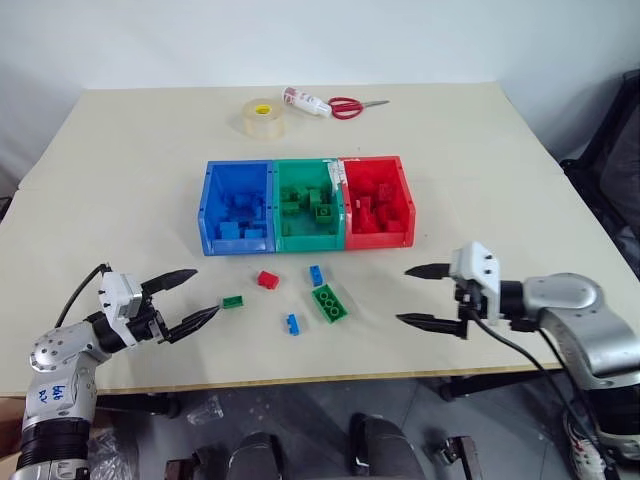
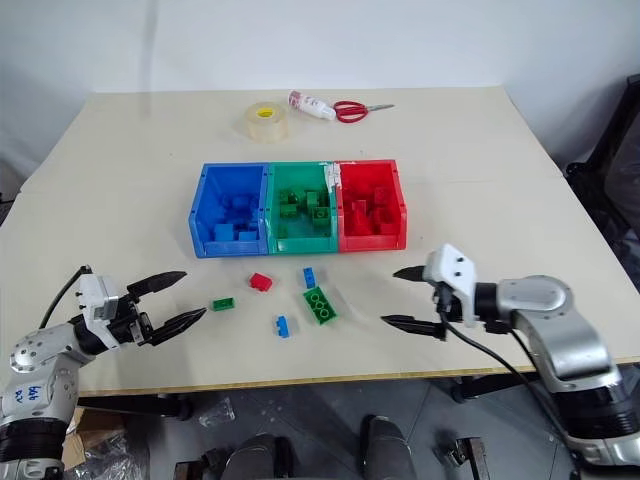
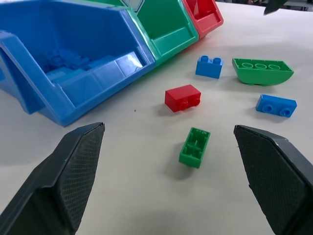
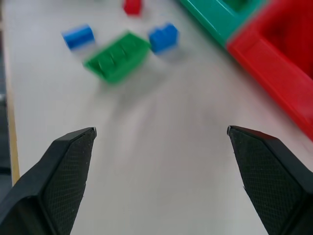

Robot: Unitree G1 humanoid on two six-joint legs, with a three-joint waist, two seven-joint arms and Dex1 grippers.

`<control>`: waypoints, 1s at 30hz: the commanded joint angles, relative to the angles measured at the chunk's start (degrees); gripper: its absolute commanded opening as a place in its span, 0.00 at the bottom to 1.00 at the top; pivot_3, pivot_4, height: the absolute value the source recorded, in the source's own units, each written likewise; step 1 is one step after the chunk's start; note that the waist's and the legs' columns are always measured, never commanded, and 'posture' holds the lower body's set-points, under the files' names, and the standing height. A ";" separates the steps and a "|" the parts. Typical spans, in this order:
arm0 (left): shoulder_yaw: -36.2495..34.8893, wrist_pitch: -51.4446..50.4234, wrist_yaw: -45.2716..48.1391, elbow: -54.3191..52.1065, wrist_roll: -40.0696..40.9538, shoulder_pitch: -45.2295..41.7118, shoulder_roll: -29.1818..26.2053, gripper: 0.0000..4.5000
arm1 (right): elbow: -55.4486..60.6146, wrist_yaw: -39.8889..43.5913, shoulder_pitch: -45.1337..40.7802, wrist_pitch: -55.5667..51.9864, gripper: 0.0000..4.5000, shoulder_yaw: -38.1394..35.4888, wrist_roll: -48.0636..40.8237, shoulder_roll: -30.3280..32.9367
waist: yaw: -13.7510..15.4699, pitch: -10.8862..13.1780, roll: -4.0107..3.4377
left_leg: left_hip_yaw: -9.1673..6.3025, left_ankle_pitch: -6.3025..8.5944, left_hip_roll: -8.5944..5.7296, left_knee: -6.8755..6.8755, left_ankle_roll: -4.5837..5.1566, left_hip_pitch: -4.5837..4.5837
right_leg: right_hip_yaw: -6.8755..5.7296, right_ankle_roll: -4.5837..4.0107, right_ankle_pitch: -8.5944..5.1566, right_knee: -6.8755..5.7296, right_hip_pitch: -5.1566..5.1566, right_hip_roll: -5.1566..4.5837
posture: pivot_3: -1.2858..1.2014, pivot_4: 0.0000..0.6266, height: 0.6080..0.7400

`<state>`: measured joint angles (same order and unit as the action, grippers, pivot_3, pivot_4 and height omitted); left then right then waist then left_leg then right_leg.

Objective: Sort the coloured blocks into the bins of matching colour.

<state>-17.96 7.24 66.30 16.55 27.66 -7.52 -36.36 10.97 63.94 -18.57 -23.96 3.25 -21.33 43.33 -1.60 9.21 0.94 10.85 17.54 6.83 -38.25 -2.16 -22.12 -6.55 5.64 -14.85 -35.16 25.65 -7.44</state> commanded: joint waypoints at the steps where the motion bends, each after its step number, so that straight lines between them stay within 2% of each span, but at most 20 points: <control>1: -0.53 0.83 0.05 -1.44 0.23 0.37 -0.34 1.00 | 0.32 -2.68 -4.37 -2.23 1.00 5.09 1.71 -4.39 | -0.11 0.00 0.00 | 0.01 0.00 0.00 -0.01 0.00 -0.01 | 0.00 0.00 0.00 -0.06 0.00 0.00 | 0.52 0.24 1.00; 10: -0.56 1.51 1.02 -3.73 1.25 2.37 0.22 1.00 | -4.83 -7.11 -10.75 -4.70 1.00 14.80 7.15 -14.32 | 0.00 -0.03 0.05 | 0.01 0.01 -0.01 -0.06 0.03 -0.05 | -0.01 -0.01 0.00 -0.25 0.02 -0.02 | 0.52 0.24 1.00; 18: -0.71 2.24 2.21 -4.19 2.34 2.77 1.49 1.00 | -6.06 -9.58 -11.33 -6.58 1.00 18.28 11.08 -16.91 | -0.03 -0.03 0.05 | 0.01 0.01 0.00 -0.05 0.02 -0.05 | -0.02 -0.01 -0.01 -0.28 0.03 -0.01 | 0.52 0.24 1.00; 21: -0.55 2.46 2.99 -4.34 2.43 2.75 1.76 1.00 | -5.81 -10.50 -10.92 -6.44 0.86 18.04 11.85 -17.28 | -0.04 -0.03 0.05 | 0.00 0.01 0.01 -0.06 0.01 -0.05 | -0.02 -0.01 -0.01 -0.29 0.03 0.00 | 0.52 0.24 1.00; 28: 0.20 3.54 9.24 -4.14 4.00 2.38 1.72 1.00 | -1.96 -10.27 -11.13 -7.97 0.33 15.55 10.37 -15.94 | -0.04 -0.03 0.05 | 0.01 0.01 0.00 -0.04 0.01 -0.05 | -0.03 -0.01 -0.01 -0.28 0.03 -0.01 | 0.52 0.24 1.00; 30: 0.49 3.70 10.29 -3.92 3.78 2.20 1.57 1.00 | -1.40 -10.13 -11.39 -8.26 0.33 14.83 10.09 -15.36 | -0.03 -0.03 0.05 | 0.00 0.01 0.00 -0.05 0.01 -0.05 | -0.02 -0.01 -0.01 -0.27 0.03 -0.01 | 0.52 0.24 1.00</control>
<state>-17.28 9.95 75.20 13.96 29.91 -5.10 -34.39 6.91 53.52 -29.35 -31.90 19.84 -10.28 27.13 -1.63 9.18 0.99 10.85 17.55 6.83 -38.29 -2.14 -22.17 -6.57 5.63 -14.85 -35.43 25.68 -7.45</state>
